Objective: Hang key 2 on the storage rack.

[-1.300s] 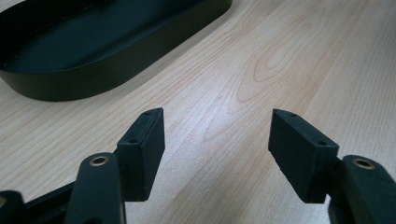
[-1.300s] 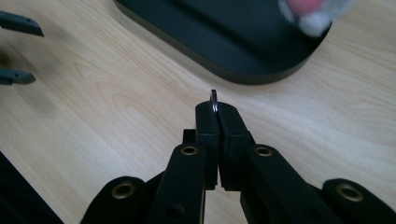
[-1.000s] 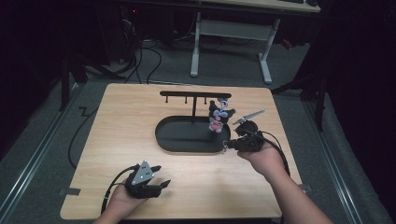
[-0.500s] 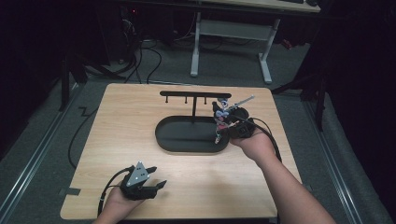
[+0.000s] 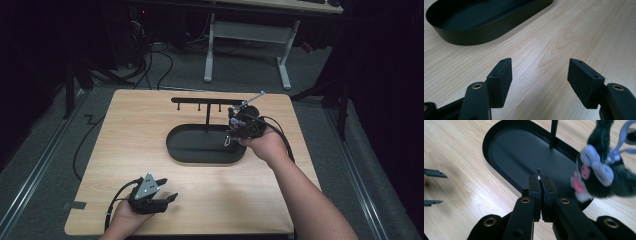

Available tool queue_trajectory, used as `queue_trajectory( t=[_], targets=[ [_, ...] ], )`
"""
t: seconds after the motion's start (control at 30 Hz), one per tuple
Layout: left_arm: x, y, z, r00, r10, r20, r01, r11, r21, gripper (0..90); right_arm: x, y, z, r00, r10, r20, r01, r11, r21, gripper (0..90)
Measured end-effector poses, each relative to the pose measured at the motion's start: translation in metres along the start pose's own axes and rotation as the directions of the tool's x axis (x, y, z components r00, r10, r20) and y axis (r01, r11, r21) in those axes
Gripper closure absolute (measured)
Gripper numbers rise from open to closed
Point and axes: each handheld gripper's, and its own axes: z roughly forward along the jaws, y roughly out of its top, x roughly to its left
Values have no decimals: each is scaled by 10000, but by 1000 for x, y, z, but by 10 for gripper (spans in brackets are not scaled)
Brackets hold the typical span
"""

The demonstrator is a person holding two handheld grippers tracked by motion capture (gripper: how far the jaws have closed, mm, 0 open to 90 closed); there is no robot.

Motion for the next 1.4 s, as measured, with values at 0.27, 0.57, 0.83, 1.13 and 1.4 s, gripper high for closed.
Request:
queue_trajectory(
  t=[0.27,0.57,0.83,1.13,1.4],
  targets=[
    [0,-1,-1,10000,46,29,-46,10000,20,370,1,18,0,9999,-75,87,76,9999,-92,894],
    [1,-2,-1,10000,18,97,-19,10000,77,371,2,33,-2,9999,-69,122,72,9996,-278,894],
    [1,-8,-8,10000,-83,-2,83,9999,63,371,-2,43,-4,9998,-56,205,65,9990,-441,894],
    [0,-13,-14,9998,-127,-136,130,9998,182,370,0,59,-7,9996,-157,233,173,9973,-720,894],
    [-1,-17,-21,9995,-180,-258,185,9996,194,370,-3,63,-4,9996,-13,281,34,9972,-746,894]
  ],
)
